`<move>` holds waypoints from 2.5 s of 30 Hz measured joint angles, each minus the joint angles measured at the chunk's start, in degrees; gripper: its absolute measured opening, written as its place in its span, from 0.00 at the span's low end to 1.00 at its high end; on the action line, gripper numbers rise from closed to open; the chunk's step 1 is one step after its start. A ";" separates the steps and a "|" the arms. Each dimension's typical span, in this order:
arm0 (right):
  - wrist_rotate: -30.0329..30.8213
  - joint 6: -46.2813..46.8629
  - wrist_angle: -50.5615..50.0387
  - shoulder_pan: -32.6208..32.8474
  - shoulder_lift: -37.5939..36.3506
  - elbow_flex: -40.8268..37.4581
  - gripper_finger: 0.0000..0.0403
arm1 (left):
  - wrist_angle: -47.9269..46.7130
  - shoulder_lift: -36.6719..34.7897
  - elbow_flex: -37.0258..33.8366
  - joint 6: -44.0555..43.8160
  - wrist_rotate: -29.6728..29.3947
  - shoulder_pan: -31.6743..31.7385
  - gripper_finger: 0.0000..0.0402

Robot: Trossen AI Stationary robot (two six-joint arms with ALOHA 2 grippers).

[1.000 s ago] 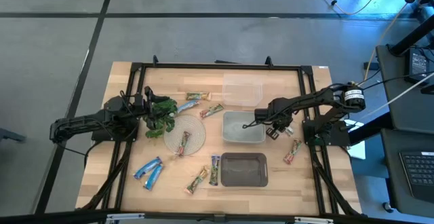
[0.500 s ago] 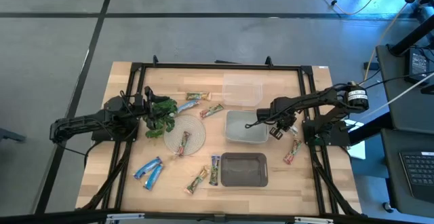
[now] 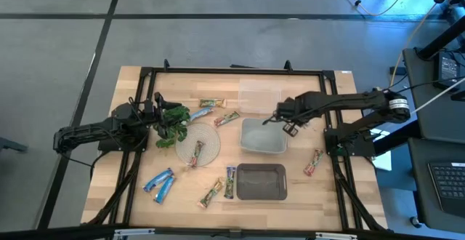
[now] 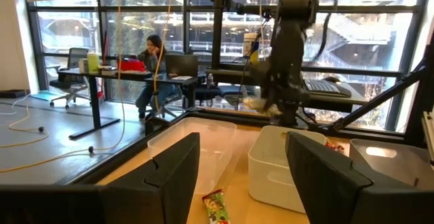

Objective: Pick and place Granola Bars by type
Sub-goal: Put the yellow granola bar into the transparent bin, then put the red granola bar into the gray bin

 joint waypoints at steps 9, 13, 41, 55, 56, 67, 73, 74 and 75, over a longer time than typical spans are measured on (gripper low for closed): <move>6.83 -18.37 25.16 -3.63 -0.09 6.37 0.15 | 0.02 0.00 0.00 0.00 -0.02 0.00 0.53; 2.39 -24.41 35.05 -6.80 2.29 6.34 0.15 | 0.02 -0.02 0.00 0.00 -0.02 0.01 0.53; 2.58 -31.79 39.03 -13.86 19.55 6.26 0.33 | 0.09 -0.01 0.00 -0.04 -0.02 0.00 0.53; 2.40 -27.07 31.47 -8.24 -5.60 3.60 0.48 | -0.56 15.03 11.32 -3.04 -6.63 0.01 0.53; 2.40 -26.55 31.74 -7.44 -7.77 2.42 0.48 | -2.37 18.06 13.76 -3.04 -7.29 0.01 0.53; 2.36 -20.53 37.62 -3.67 -22.61 -11.08 0.48 | -32.61 61.14 50.40 5.37 -11.57 1.07 0.53; -0.58 -17.63 37.98 -3.67 -23.27 -13.45 0.48 | -45.80 81.86 65.71 10.29 -10.65 5.04 0.53; -1.70 -17.62 38.04 -3.67 -23.20 -13.62 0.48 | -46.85 84.68 67.14 11.19 -9.69 5.92 0.53; -2.79 -17.60 38.17 -3.67 -23.15 -13.78 0.48 | -47.45 87.24 68.30 12.13 -8.28 6.86 0.53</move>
